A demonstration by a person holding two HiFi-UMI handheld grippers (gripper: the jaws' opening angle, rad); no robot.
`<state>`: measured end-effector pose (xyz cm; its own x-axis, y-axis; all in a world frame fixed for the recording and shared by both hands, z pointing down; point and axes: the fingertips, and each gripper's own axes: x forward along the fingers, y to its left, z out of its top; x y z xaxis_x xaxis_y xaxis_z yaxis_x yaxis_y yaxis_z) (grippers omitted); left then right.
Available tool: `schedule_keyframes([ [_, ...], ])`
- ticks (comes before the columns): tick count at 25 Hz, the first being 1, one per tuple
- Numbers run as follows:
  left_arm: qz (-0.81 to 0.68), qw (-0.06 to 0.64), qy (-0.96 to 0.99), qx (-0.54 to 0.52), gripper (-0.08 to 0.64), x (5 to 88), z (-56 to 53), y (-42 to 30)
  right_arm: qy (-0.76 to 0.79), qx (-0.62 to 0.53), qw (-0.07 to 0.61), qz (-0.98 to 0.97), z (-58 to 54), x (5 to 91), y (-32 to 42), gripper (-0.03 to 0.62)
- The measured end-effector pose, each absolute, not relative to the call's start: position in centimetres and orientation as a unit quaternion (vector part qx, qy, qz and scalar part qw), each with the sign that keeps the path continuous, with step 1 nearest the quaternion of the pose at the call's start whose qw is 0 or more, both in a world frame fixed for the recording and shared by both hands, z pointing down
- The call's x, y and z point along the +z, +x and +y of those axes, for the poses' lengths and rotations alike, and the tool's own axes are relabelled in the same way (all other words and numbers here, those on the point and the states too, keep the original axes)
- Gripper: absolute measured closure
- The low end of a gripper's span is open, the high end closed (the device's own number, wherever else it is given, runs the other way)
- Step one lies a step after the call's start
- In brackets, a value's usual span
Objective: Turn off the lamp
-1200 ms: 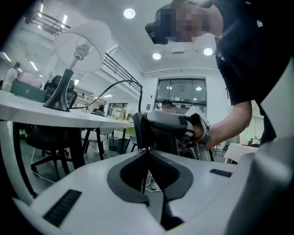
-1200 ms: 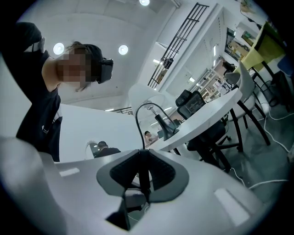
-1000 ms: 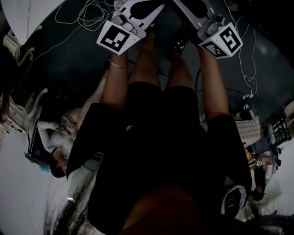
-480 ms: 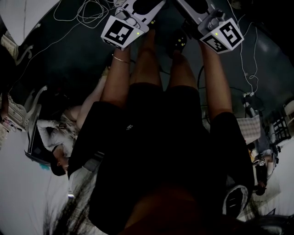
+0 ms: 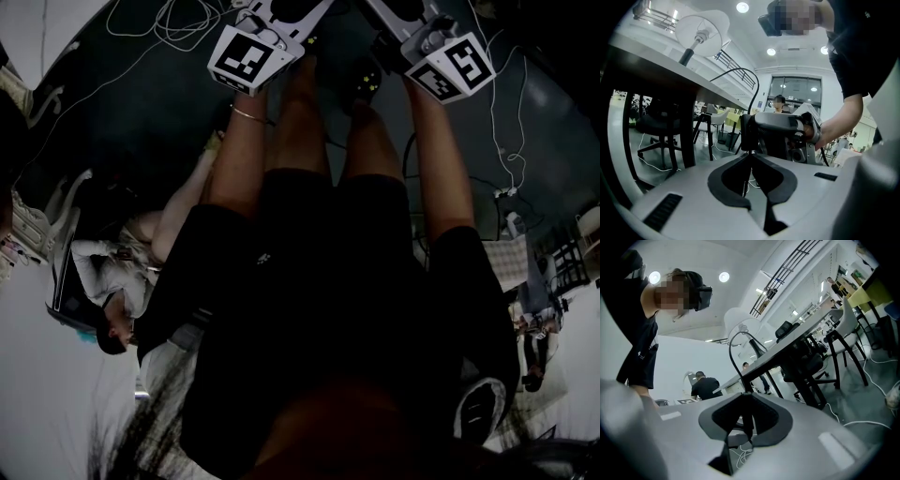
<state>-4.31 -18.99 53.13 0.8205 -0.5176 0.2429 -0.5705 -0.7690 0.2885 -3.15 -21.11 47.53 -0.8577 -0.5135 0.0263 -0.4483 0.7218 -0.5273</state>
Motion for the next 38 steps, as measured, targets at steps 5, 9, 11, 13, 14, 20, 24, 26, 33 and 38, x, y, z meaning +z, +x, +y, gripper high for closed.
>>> schedule_keyframes([
  [5, -0.3, 0.183, 0.934, 0.07, 0.543, 53.8, -19.0, -4.2, -0.259, -0.277, 0.065, 0.923, -21.4, 48.4, -2.8, 0.531],
  [9, -0.318, 0.191, 0.927, 0.063, 0.543, 54.1, -19.2, -5.5, -0.27, -0.277, 0.056, 0.92, -22.0, 49.0, -2.6, 0.531],
  [11, -0.327, 0.191, 0.924, 0.059, 0.543, 53.8, -19.2, -6.7, -0.271, -0.275, 0.053, 0.921, -22.1, 48.9, -2.9, 0.531],
  [13, -0.331, 0.188, 0.923, 0.057, 0.543, 53.4, -19.3, -7.4, -0.27, -0.273, 0.048, 0.922, -22.1, 48.8, -3.3, 0.531],
  [14, -0.333, 0.186, 0.923, 0.057, 0.543, 53.2, -19.4, -7.5, -0.27, -0.273, 0.046, 0.922, -22.1, 48.9, -3.4, 0.531],
  [20, -0.333, 0.175, 0.925, 0.057, 0.552, 52.3, -19.7, -7.7, -0.277, -0.273, 0.025, 0.921, -22.2, 50.5, -3.4, 0.531],
  [24, -0.331, 0.171, 0.926, 0.062, 0.554, 51.8, -19.4, -8.2, -0.281, -0.284, 0.009, 0.917, -22.0, 52.2, -3.9, 0.531],
  [26, -0.322, 0.169, 0.929, 0.068, 0.554, 52.0, -19.3, -8.2, -0.282, -0.287, 0.001, 0.915, -22.1, 53.1, -3.8, 0.531],
  [33, -0.319, 0.162, 0.931, 0.071, 0.554, 51.2, -18.8, -8.2, -0.313, -0.281, -0.037, 0.907, -22.0, 55.1, -2.6, 0.531],
  [38, -0.319, 0.163, 0.93, 0.082, 0.554, 52.1, -19.1, -8.0, -0.318, -0.288, -0.053, 0.902, -21.8, 57.3, -2.3, 0.531],
])
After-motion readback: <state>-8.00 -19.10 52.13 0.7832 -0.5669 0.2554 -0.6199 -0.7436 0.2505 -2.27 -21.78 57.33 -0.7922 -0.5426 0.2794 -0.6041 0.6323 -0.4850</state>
